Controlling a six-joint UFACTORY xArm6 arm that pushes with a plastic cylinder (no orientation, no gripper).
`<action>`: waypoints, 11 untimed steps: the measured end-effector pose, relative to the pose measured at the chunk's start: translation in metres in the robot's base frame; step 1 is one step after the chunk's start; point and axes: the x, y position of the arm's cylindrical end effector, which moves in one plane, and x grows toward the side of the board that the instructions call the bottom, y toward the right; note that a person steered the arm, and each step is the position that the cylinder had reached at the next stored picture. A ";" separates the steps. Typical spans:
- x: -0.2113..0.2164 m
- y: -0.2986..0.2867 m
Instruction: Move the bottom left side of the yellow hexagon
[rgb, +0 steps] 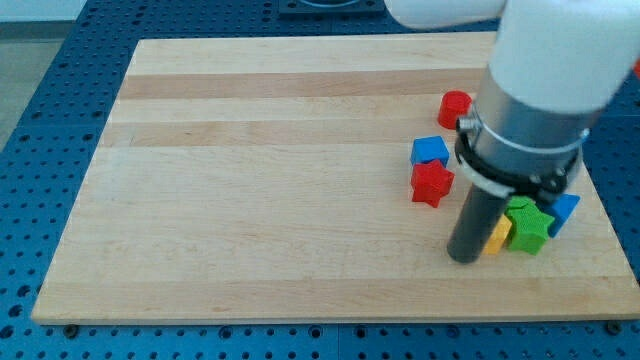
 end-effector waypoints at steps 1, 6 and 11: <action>-0.038 -0.002; 0.022 0.013; 0.006 0.017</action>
